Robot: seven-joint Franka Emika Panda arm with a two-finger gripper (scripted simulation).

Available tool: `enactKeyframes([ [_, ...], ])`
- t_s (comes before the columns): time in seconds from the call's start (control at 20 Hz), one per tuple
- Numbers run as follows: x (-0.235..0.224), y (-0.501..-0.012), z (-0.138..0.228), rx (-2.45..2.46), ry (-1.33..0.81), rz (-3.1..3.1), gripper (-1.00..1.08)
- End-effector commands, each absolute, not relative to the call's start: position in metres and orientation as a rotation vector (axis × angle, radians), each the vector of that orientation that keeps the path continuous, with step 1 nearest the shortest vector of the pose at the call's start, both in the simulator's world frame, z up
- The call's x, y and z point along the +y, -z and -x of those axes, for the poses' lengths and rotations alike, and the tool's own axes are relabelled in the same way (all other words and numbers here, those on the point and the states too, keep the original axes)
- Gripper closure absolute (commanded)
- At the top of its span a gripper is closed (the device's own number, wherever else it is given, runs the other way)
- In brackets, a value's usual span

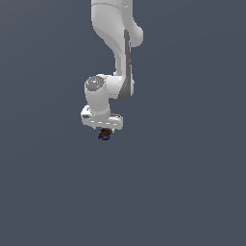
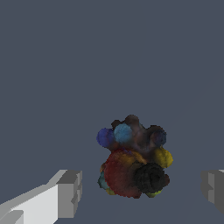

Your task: Pick up the object and move it to a goal position.

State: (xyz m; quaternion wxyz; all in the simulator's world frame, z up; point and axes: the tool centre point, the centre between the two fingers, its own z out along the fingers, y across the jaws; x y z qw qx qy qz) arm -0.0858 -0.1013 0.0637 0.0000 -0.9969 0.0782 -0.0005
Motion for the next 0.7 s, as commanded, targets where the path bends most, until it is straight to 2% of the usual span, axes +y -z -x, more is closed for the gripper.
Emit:
enactKeyframes([
  [0.0,-0.101,-0.052,0.087,0.247,0.0,3.132,-0.92],
  [0.45,-0.102,-0.03,0.087,0.247,0.0,3.132,-0.92],
  [0.5,-0.102,-0.03,0.087,0.247,0.0,3.132,1.08],
  [0.65,-0.102,-0.03,0.087,0.247,0.0,3.132,1.08],
])
